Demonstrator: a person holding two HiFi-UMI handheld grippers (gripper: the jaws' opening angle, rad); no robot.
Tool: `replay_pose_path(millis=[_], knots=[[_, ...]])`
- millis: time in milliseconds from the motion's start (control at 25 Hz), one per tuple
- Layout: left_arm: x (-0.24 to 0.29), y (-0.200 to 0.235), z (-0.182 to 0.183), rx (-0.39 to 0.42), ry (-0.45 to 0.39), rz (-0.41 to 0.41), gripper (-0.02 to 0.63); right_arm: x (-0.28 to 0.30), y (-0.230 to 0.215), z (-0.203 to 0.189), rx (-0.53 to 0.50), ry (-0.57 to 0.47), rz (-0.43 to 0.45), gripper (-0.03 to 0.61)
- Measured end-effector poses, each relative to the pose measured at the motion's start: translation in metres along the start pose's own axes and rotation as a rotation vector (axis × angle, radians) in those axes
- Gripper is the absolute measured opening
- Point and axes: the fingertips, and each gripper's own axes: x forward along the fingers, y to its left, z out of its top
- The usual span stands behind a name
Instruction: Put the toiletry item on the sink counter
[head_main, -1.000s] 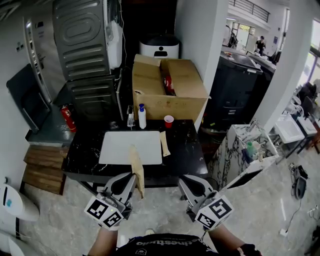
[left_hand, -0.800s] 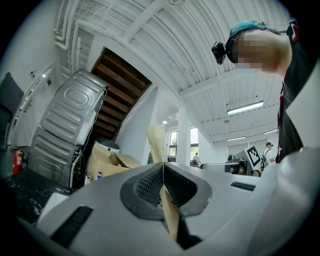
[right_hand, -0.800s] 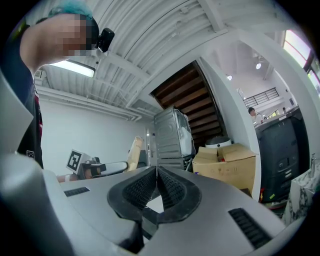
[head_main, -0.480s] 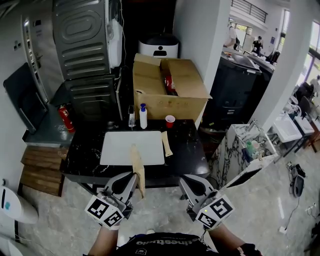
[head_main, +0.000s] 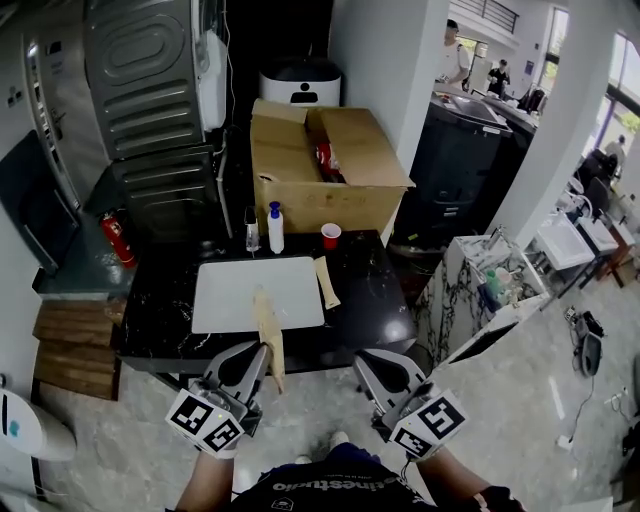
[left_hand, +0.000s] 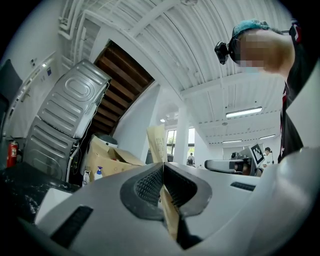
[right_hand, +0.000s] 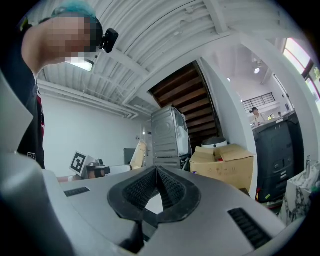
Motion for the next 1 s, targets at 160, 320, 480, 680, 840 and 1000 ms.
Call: replay_pose_path(millis=[160,320,480,680,840,1000], knots=[[0.020,0.013,-0.007,0.000,0.021,-0.005,0.017,0.009,-0.022,0.001,0.011,-0.014,-0.022,0.038],[0.055,0.028,-0.018,-0.001,0.044,-0.002,0.017,0.024,-0.057,-0.004,0.019,-0.015,-0.024,0.038],[0.101,0.042,-0.030,-0.004,0.070,-0.003,0.017,0.044,-0.101,-0.006,0.033,-0.022,-0.012,0.038],[0.176,0.066,-0.056,-0.041,0.129,0.006,0.017,0.074,-0.166,0.004,0.031,-0.036,0.001,0.038],[0.241,0.089,-0.101,-0.104,0.224,0.013,0.017,0.091,-0.220,0.004,0.051,-0.039,-0.004,0.038],[0.297,0.111,-0.168,-0.241,0.371,0.056,0.017,0.102,-0.264,-0.008,0.086,-0.020,-0.007,0.038]])
